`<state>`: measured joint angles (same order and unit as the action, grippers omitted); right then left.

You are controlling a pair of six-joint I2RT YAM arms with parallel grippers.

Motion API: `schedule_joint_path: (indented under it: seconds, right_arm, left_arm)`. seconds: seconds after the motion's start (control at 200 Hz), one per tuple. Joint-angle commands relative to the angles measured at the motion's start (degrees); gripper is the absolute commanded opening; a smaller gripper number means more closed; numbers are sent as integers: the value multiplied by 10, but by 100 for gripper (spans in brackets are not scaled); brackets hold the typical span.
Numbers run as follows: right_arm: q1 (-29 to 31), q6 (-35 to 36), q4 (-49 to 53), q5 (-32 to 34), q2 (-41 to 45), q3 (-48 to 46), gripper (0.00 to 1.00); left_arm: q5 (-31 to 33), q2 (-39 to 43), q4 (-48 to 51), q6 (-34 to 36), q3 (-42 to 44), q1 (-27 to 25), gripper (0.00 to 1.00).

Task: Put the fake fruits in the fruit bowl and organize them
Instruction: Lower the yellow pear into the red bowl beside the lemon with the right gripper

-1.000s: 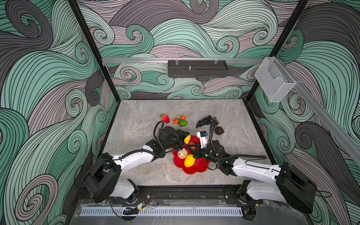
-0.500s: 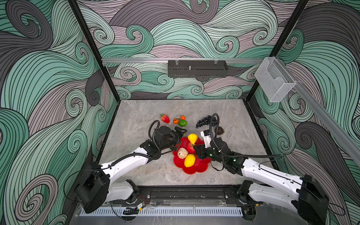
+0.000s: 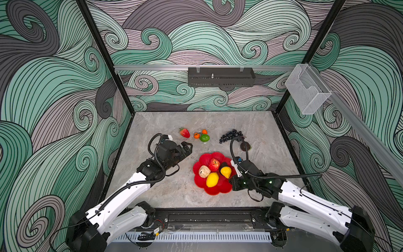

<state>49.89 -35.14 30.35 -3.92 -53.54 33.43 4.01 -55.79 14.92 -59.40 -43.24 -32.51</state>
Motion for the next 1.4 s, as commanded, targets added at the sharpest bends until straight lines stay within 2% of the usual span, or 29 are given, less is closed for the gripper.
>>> schedule_joint_path:
  seconds: [0.0, 0.275, 0.575, 0.871, 1.181, 1.396]
  right_arm:
    - [7, -9, 76, -22, -1, 23, 0]
    - [15, -2, 108, -22, -20, 44, 0]
    - [36, 16, 137, -24, -78, 84, 2]
    - [50, 19, 133, -18, -142, 106, 7]
    - [53, 20, 134, 6, -162, 118, 16]
    - [54, 21, 134, 14, -161, 124, 11]
  left_arm:
    - [20, 13, 44, 46, 12, 18, 94]
    - [1, 2, 31, 50, 34, 30, 94]
    - [-1, -5, 31, 50, 46, 36, 95]
    - [-3, 9, 37, 56, 55, 50, 95]
    - [-12, 22, 37, 58, 69, 67, 95]
    - [-17, 19, 34, 59, 72, 73, 95]
